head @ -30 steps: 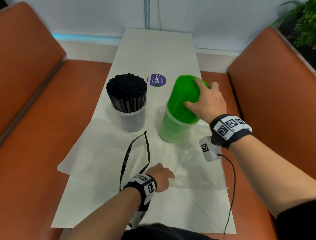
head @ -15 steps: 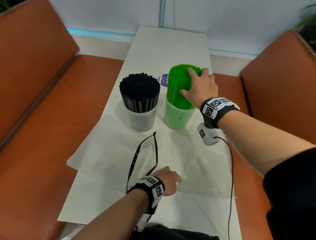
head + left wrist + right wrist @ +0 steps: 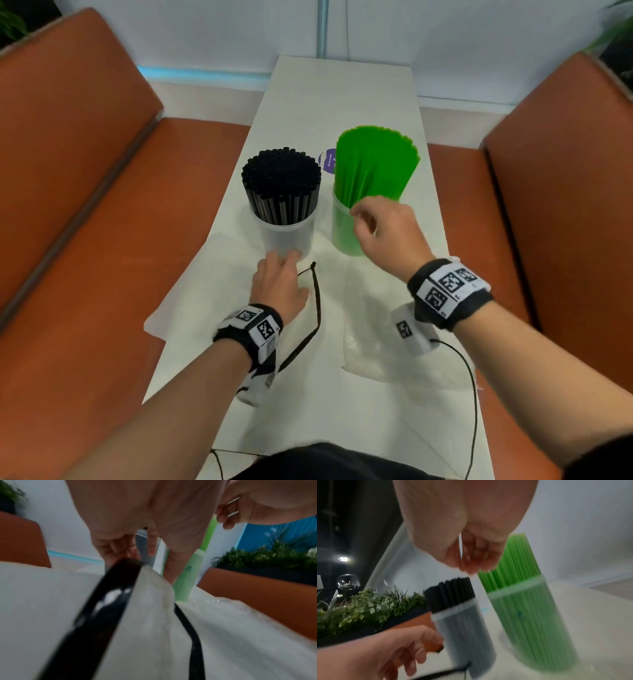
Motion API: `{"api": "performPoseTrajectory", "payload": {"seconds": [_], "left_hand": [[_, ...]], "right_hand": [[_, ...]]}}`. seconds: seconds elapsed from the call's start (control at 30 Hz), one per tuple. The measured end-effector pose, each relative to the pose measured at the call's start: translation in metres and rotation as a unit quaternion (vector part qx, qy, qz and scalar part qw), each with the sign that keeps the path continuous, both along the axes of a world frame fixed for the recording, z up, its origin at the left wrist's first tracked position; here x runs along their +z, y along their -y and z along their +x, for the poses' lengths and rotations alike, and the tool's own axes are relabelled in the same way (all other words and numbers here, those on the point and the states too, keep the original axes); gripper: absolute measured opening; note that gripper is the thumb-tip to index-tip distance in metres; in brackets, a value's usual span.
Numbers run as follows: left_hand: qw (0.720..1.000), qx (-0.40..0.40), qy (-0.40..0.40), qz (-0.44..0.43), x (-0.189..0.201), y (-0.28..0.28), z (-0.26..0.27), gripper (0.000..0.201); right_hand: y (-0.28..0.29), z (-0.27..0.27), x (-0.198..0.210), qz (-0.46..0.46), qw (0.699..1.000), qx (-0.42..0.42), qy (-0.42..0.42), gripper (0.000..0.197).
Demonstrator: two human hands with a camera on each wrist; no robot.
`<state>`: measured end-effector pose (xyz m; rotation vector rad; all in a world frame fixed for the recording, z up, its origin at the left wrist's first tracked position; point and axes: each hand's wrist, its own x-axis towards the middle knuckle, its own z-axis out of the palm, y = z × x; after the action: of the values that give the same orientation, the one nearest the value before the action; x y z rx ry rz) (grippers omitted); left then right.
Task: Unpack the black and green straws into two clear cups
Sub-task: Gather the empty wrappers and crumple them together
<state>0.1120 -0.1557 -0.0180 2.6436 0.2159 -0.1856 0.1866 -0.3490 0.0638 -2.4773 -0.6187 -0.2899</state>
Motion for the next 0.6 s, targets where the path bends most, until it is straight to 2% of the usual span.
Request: {"api": "performPoseTrajectory", "payload": {"seconds": [0.07,0.17,0.23,0.3,0.4,0.43,0.5,0.53,0.6], "left_hand": [[0.992,-0.017,-0.091,0.082,0.001,-0.01,-0.007,0.059],[0.993,-0.024,-0.11,0.044,0.009,-0.021,-0.018,0.044],[0.996,-0.031,-0.077,0.009,0.024,-0.028,-0.023,0.051],[0.996,-0.076,-0.047,0.004,0.043,-0.031,-0.026,0.053],[0.989,-0.147,0.007,-0.034,0.076,-0.032,-0.033,0.047],[0.986,-0.156,0.03,-0.052,0.086,-0.032,-0.035,0.043],[0.981,-0.163,0.075,-0.074,0.102,-0.033,-0.039,0.037],[0.979,-0.164,0.092,-0.078,0.11,-0.035,-0.042,0.034],[0.978,-0.166,0.09,-0.083,0.12,-0.039,-0.041,0.025]], "right_hand": [[-0.004,-0.014,-0.03,-0.047,0.99,0.047,-0.127,0.031],[-0.002,-0.028,-0.071,-0.105,0.945,0.071,-0.3,0.056],[-0.002,-0.033,-0.086,-0.107,0.929,0.074,-0.347,0.07],[-0.004,-0.033,-0.092,-0.096,0.925,0.077,-0.358,0.082],[-0.015,-0.034,-0.088,-0.028,0.924,0.109,-0.366,0.089],[-0.019,-0.034,-0.084,0.021,0.926,0.135,-0.353,0.084],[-0.024,-0.034,-0.078,0.11,0.931,0.18,-0.298,0.055],[-0.026,-0.033,-0.075,0.131,0.936,0.178,-0.274,0.04],[-0.022,-0.029,-0.067,0.155,0.944,0.113,-0.27,0.021]]}}
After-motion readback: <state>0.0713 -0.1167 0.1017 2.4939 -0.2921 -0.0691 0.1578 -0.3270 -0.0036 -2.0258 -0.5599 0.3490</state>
